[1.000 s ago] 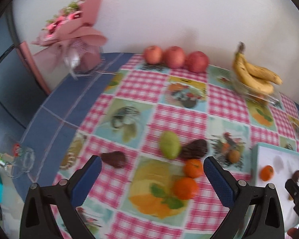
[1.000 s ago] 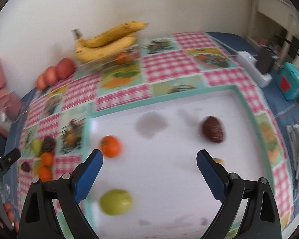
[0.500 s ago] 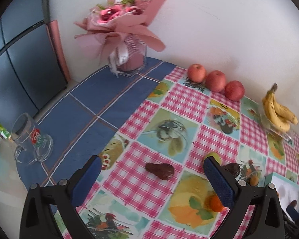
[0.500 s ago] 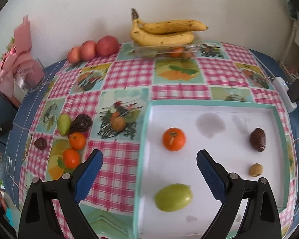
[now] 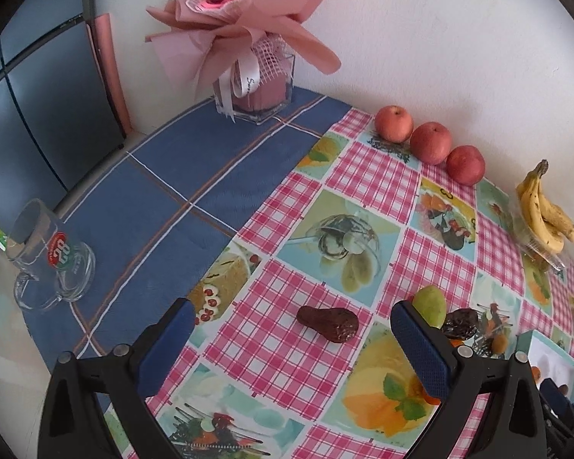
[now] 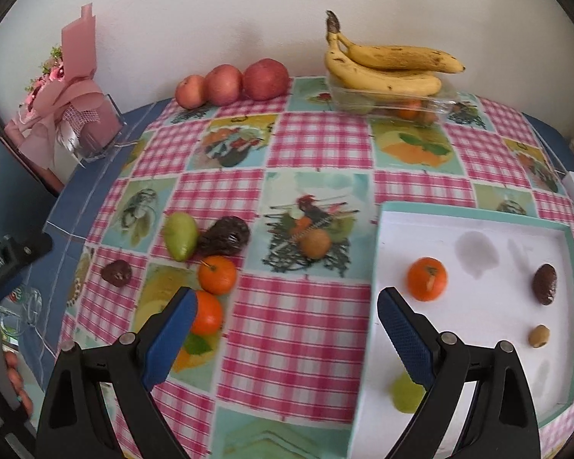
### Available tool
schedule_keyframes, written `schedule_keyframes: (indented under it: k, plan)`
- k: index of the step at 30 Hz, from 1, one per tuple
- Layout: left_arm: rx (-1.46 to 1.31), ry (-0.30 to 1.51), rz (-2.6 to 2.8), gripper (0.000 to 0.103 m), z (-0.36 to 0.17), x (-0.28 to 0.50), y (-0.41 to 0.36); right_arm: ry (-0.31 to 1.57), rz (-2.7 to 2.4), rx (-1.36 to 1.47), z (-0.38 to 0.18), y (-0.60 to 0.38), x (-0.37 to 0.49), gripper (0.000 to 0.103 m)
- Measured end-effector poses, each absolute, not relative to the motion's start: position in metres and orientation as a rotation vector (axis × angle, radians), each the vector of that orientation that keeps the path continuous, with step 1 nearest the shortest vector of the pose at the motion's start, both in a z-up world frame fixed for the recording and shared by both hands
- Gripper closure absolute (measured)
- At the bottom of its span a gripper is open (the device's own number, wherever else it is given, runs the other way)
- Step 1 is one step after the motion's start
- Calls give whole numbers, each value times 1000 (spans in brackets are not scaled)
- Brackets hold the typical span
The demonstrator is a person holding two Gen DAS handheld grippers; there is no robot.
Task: Organize fruits
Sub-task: 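Move the left tool toward the dark brown elongated fruit while the right tool approaches the tangerines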
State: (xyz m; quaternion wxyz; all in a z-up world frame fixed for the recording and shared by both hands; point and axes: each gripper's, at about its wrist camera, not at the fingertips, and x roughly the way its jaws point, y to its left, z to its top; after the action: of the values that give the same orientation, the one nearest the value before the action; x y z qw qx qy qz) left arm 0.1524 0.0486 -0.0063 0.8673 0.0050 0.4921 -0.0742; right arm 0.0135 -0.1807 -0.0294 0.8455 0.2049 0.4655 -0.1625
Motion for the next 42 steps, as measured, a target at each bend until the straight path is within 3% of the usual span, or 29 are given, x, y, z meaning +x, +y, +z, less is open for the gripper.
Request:
schedule_keyframes:
  k: [24,42]
  plan:
    - [117,1250,-264,0,-82,180,21,1184,-299,416,-97,-139,52,8]
    - [126,1253,-282,2,-87,184,14,1203,-276,277,-105,-106,68,8]
